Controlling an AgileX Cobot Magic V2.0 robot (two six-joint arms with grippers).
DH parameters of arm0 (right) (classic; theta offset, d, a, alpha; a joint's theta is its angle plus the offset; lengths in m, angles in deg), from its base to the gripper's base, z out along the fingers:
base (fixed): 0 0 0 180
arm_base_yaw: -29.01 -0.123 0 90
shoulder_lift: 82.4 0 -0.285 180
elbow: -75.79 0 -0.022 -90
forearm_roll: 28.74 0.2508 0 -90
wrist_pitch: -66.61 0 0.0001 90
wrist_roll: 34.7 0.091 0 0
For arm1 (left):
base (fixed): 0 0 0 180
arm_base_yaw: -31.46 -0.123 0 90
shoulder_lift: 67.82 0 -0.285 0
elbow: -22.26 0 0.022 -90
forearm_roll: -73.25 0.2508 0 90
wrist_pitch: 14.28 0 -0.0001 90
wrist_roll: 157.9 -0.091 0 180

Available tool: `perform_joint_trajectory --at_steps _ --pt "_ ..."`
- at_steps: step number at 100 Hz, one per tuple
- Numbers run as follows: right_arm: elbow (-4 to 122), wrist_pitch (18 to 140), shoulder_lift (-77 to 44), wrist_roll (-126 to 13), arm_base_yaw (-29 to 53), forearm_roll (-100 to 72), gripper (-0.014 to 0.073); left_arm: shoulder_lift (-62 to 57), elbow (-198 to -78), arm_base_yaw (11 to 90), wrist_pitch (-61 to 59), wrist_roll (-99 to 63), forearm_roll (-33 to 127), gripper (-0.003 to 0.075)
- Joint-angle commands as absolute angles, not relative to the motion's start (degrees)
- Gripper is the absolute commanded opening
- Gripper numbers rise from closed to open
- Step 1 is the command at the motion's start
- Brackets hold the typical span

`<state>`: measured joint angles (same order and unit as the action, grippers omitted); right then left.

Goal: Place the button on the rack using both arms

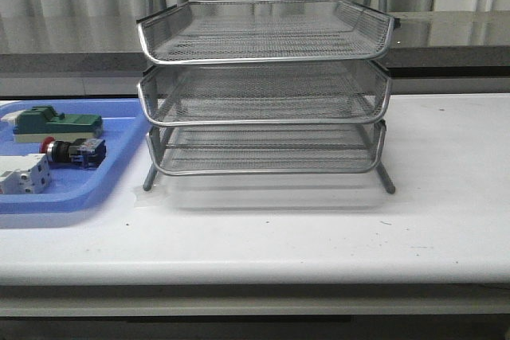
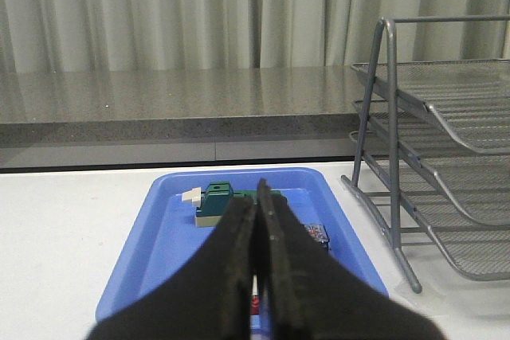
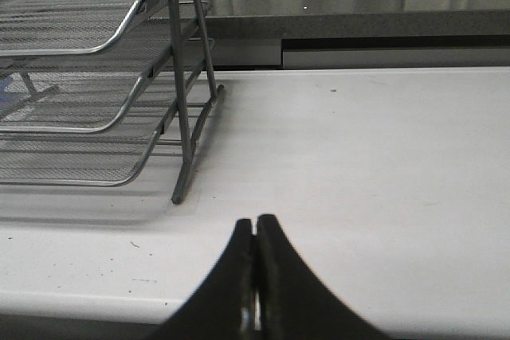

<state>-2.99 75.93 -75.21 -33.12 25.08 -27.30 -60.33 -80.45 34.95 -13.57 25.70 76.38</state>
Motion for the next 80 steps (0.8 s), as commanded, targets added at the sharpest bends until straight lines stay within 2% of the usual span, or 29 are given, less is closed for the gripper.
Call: perform_joint_trajectory --at_steps 1,34,57,80 --pt "-2.15 71.09 -76.43 -33.20 25.04 -27.83 -0.0060 -62.04 -77.80 34.79 -17.93 25.95 76.41 -0.0020" --pt "-0.86 65.09 -76.43 -33.20 25.04 -26.06 -0.0060 -62.04 -77.80 34.79 -17.93 25.95 76.41 -0.0020" --pt "6.53 74.29 -73.95 -33.20 25.04 -22.96 -0.0060 -62.04 -77.80 34.79 -17.93 25.95 76.41 -0.0020" --pt "18.82 86.85 -62.28 -33.20 25.04 -21.70 -0.0060 -62.04 -77.80 34.79 -17.93 25.95 76.41 -0.0020"
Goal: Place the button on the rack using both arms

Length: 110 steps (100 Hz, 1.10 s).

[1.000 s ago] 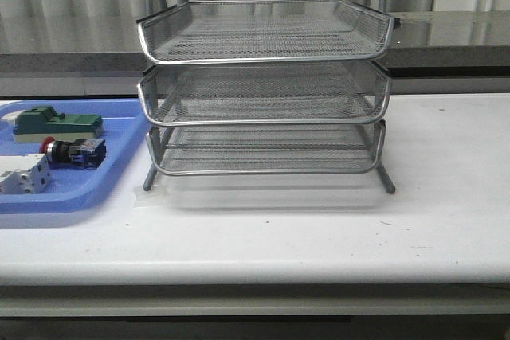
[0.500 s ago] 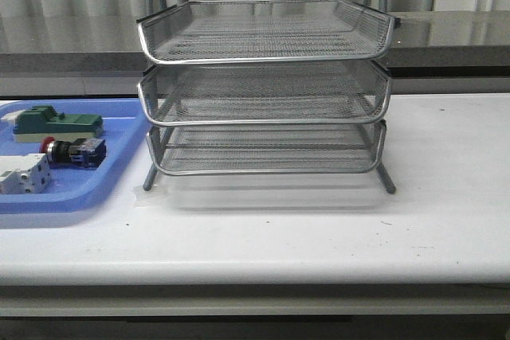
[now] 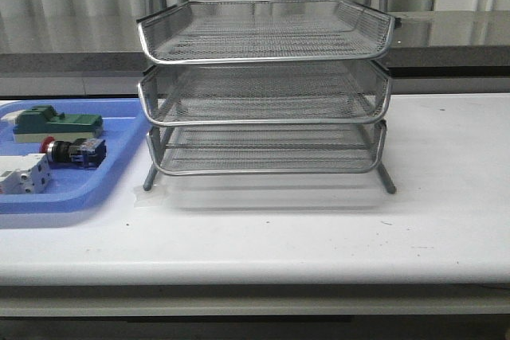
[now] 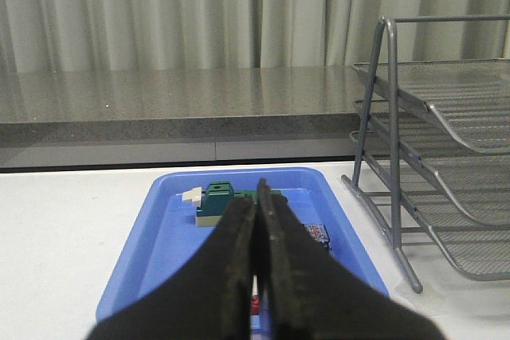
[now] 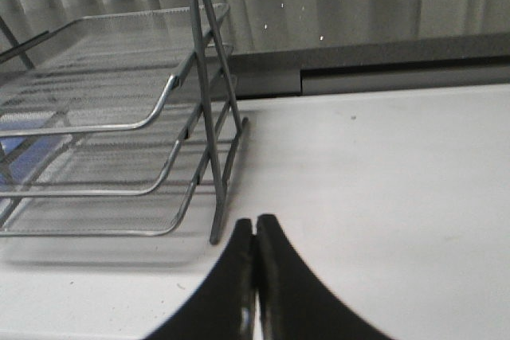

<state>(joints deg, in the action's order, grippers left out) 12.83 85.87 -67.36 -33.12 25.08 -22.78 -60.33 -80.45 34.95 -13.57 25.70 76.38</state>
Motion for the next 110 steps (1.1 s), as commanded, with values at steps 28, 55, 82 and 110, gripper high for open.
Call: perform_joint_trajectory --at_steps 28,55,82,110 --pt "29.46 96.11 -44.46 -33.20 25.04 -13.78 -0.0060 -62.04 -77.80 34.79 -17.93 25.95 76.41 -0.0020" --pt "29.61 93.89 -34.41 -33.20 25.04 3.78 -0.0058 -62.04 -77.80 34.79 -17.93 25.95 76.41 -0.0020" --pt "29.61 93.99 -26.55 -34.11 25.04 16.83 0.0223 -62.04 -77.80 34.79 -17.93 25.95 76.41 -0.0020" --pt "29.75 91.35 -19.16 -42.20 25.04 26.96 0.0327 -62.04 -77.80 34.79 -17.93 25.95 76.41 -0.0020"
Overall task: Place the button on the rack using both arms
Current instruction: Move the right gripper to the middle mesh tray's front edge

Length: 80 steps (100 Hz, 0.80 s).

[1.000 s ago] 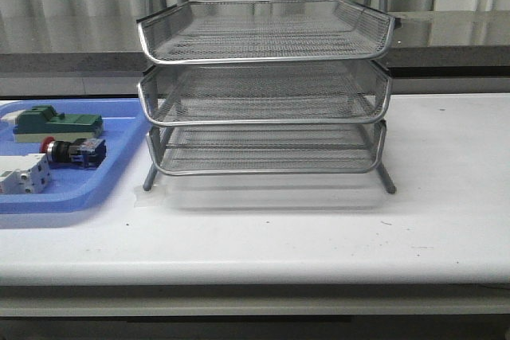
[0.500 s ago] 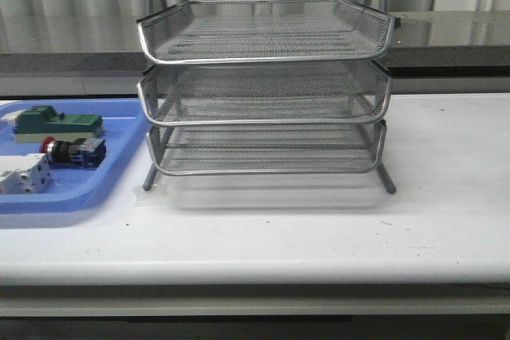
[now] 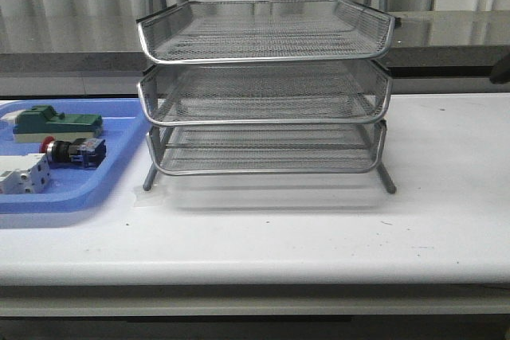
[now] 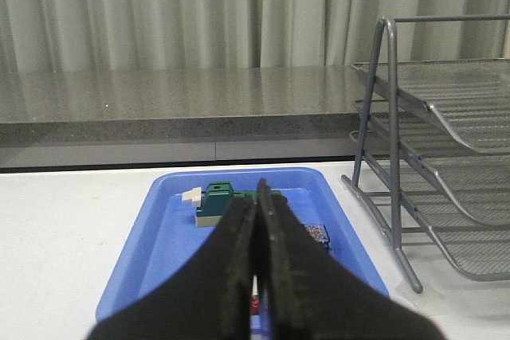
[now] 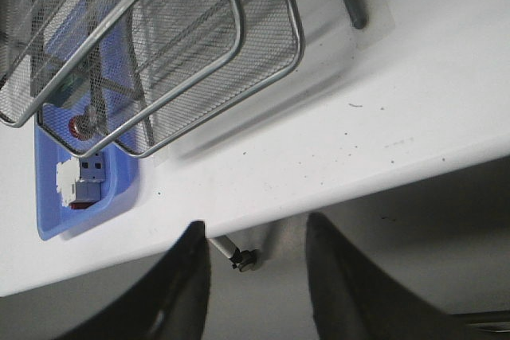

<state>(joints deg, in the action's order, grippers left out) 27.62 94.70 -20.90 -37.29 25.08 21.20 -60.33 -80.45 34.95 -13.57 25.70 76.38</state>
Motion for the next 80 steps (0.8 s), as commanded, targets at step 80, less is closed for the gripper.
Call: perform_joint_trajectory --at_steps 80 --pt "38.21 99.75 9.53 -90.74 25.04 72.25 0.0328 -62.04 -77.80 34.79 -17.93 25.95 76.41 -0.0020"
